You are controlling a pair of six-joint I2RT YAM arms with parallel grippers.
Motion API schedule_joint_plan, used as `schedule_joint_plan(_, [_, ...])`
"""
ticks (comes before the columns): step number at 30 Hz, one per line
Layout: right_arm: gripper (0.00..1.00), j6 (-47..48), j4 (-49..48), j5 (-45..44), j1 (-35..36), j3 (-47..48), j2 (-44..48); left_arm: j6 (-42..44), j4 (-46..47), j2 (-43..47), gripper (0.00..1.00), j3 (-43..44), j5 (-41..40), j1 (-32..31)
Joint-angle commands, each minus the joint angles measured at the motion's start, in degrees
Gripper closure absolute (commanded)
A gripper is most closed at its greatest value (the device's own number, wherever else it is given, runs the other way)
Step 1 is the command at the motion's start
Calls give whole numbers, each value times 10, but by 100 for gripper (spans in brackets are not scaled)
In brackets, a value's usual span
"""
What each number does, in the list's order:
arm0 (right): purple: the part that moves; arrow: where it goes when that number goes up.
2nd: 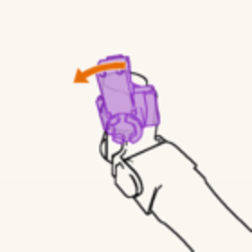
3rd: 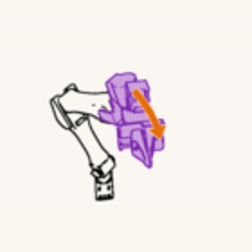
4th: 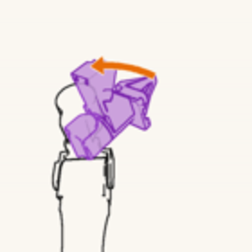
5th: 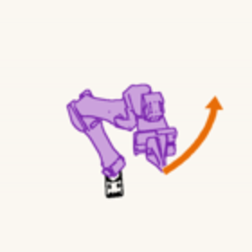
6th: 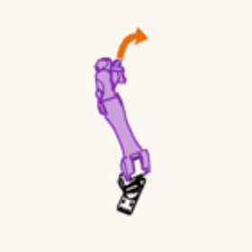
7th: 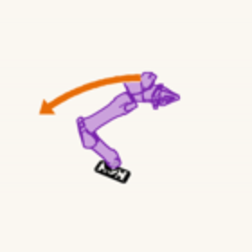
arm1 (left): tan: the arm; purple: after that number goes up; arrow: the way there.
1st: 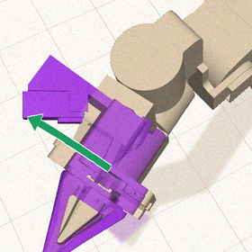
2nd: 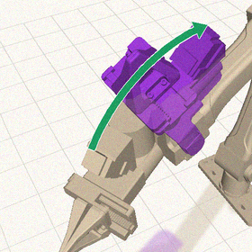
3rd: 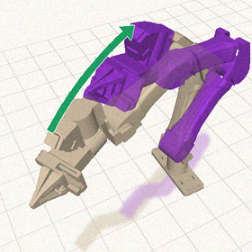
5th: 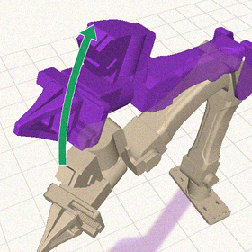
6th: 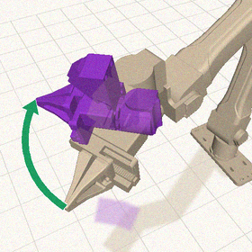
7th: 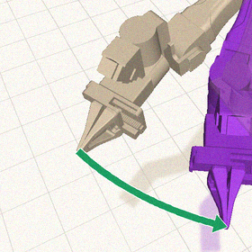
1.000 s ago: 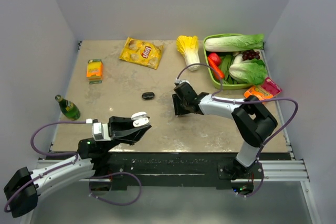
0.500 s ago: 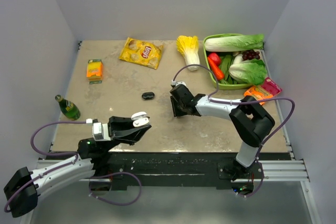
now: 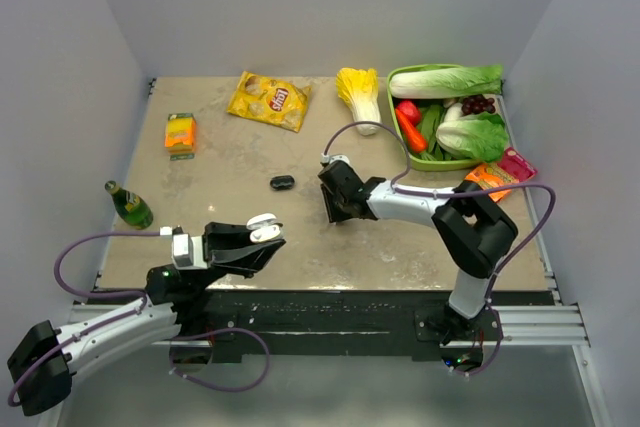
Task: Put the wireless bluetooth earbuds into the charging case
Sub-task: Pick up the earbud from the center of the board.
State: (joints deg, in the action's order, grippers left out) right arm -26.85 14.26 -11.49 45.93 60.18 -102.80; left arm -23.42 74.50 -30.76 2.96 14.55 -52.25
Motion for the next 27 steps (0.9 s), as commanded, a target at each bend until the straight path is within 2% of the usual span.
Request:
schedule_joint_plan(1, [66, 28, 79, -16, 0, 13, -50, -4, 162, 3, 100, -138, -9, -3])
schedule_joint_plan(12, [64, 48, 148, -18, 0, 63, -92, -5, 161, 1, 100, -141, -9, -4])
schedule_joint_plan(18, [60, 48, 167, -27, 0, 47, -79, -7, 173, -10, 100, -147, -9, -4])
schedule_joint_plan(27, [61, 25, 165, -35, 28, 24, -71, -17, 211, -33, 100, -153, -1, -4])
